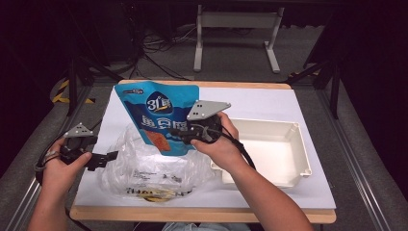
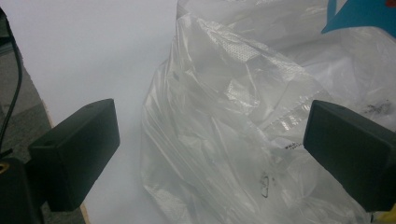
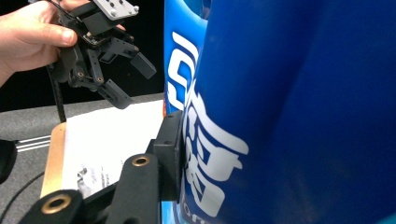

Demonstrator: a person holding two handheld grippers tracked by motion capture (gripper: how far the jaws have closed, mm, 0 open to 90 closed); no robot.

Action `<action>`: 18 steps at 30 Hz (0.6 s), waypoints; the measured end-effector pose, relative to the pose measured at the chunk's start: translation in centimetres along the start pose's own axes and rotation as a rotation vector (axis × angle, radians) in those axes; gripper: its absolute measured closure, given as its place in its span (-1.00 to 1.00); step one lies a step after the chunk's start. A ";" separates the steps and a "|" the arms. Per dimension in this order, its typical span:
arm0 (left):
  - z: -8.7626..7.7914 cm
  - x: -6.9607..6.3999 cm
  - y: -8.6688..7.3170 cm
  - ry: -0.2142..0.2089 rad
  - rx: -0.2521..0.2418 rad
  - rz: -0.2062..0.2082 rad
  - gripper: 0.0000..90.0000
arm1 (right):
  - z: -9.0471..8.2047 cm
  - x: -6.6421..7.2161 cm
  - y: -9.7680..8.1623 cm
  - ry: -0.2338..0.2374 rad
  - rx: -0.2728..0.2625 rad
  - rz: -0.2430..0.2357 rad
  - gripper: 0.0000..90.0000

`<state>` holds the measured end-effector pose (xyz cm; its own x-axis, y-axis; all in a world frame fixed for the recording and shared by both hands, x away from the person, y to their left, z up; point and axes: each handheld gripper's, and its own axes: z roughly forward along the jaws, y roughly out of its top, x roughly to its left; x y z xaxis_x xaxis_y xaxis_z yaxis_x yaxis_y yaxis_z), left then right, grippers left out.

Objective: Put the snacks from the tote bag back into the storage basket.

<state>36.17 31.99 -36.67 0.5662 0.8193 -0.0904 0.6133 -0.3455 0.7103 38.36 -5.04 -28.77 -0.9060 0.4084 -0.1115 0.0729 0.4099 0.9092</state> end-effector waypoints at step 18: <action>-0.2 -0.1 -0.1 0.004 0.006 0.001 -0.90 | -4.6 -2.0 -0.6 -0.047 -0.010 0.025 0.33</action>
<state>35.99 32.02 -36.59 0.5643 0.8210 -0.0867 0.6161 -0.3488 0.7062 38.21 -9.90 -27.24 -0.8833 0.4563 -0.1075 0.0907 0.3913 0.9158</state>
